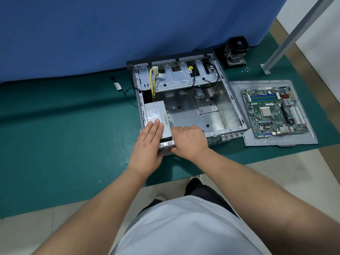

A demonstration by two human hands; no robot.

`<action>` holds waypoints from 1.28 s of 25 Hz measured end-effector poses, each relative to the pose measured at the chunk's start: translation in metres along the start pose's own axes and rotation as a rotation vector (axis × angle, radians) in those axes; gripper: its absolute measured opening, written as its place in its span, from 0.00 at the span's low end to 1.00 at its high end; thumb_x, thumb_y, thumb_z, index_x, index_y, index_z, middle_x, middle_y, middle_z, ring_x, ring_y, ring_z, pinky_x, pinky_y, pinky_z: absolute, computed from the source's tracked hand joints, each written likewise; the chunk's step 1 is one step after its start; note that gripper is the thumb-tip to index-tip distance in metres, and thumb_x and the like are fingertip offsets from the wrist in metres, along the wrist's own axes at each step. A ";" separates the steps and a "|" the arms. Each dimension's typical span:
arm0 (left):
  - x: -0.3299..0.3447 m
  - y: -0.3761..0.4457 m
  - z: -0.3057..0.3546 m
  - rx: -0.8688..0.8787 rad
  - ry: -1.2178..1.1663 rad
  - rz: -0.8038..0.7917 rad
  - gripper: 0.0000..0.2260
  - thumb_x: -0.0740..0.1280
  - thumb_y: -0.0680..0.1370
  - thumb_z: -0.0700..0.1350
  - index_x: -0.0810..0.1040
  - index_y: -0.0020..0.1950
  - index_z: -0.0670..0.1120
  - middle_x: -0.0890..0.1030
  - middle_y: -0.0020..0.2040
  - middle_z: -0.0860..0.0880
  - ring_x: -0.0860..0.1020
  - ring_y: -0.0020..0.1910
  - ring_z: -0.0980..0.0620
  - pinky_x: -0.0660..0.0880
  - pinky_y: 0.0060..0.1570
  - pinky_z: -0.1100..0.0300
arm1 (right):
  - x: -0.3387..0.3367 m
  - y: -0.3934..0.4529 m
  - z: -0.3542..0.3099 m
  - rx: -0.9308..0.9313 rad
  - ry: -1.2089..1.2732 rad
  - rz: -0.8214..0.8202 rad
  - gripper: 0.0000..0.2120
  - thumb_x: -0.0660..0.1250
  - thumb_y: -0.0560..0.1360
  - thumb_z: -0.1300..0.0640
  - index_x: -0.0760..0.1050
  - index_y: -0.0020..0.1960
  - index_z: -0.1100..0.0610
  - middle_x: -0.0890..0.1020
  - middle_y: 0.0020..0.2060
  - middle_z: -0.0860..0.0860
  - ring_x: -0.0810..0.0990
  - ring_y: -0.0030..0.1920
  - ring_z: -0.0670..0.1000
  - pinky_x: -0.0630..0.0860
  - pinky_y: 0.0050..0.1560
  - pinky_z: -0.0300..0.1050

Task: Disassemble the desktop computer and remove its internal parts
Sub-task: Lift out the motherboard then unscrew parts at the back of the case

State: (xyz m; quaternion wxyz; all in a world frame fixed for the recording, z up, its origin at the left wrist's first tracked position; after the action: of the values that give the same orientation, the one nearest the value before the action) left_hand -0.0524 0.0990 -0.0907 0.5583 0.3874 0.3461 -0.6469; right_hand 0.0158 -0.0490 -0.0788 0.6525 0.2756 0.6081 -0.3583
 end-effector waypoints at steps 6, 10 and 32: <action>-0.026 0.008 -0.024 -0.032 -0.136 -0.101 0.31 0.54 0.78 0.57 0.60 0.83 0.55 0.55 0.83 0.61 0.49 0.82 0.60 0.54 0.79 0.51 | -0.009 0.003 0.017 -0.122 0.269 -0.326 0.32 0.66 0.68 0.28 0.70 0.60 0.52 0.77 0.48 0.46 0.78 0.51 0.53 0.69 0.49 0.50; -0.032 0.047 -0.023 -0.216 -0.070 -0.019 0.26 0.58 0.84 0.56 0.62 0.82 0.54 0.56 0.83 0.58 0.48 0.82 0.57 0.55 0.78 0.46 | -0.029 0.028 0.051 -0.028 0.829 -0.547 0.26 0.71 0.75 0.47 0.71 0.71 0.49 0.78 0.57 0.42 0.78 0.58 0.46 0.76 0.61 0.46; -0.019 0.084 -0.014 -0.396 -0.036 0.169 0.24 0.56 0.85 0.55 0.63 0.82 0.52 0.60 0.83 0.55 0.47 0.83 0.56 0.63 0.76 0.49 | -0.021 0.167 0.042 0.089 1.027 -0.117 0.06 0.61 0.78 0.47 0.71 0.43 0.46 0.75 0.41 0.39 0.68 0.55 0.44 0.58 0.56 0.48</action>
State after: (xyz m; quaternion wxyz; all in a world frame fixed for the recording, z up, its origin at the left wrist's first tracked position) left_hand 0.0344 0.1089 -0.0816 0.6817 0.2864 0.4227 -0.5240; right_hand 0.1752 0.0189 -0.0665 0.2365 0.4088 0.8486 -0.2383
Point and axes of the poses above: each hand's wrist, its own y-axis towards the middle knuckle, its own x-axis out of the palm, z = x × y, the point moved 3 cm from there along y, towards the middle knuckle
